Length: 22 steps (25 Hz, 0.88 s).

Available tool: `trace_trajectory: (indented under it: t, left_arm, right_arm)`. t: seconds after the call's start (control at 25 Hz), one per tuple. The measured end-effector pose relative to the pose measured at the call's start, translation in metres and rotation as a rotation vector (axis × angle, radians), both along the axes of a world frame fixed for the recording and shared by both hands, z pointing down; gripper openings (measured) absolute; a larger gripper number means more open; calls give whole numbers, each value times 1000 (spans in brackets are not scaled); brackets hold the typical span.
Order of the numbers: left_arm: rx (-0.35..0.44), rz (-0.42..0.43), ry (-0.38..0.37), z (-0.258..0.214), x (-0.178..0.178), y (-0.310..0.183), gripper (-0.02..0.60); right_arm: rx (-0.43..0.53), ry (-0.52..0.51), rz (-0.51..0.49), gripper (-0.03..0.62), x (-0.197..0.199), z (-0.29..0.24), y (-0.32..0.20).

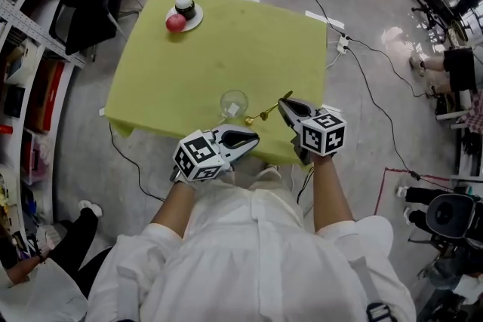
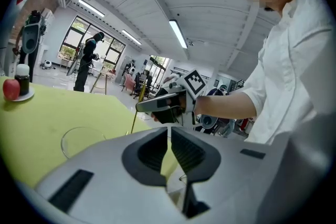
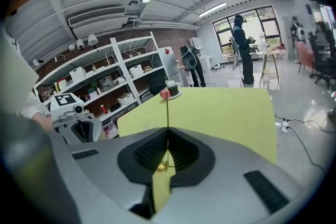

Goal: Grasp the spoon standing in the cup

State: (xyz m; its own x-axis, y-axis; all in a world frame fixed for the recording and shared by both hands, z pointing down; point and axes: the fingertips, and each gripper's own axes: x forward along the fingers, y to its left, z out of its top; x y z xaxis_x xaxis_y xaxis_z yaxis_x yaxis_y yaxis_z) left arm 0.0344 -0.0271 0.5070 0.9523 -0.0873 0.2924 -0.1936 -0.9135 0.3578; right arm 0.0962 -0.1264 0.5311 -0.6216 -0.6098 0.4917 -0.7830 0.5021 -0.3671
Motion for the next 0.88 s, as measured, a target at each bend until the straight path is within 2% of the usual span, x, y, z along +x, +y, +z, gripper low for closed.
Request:
trace_trajectory:
  t: [0.44,0.88]
  left_arm:
    - [-22,5,-12,3,4,6,25]
    - [-32,11,-15,6,11,6,25]
  right_arm:
    - [-95,9,10,8,6,42,19]
    - [-107,6,16,9,13,50,18]
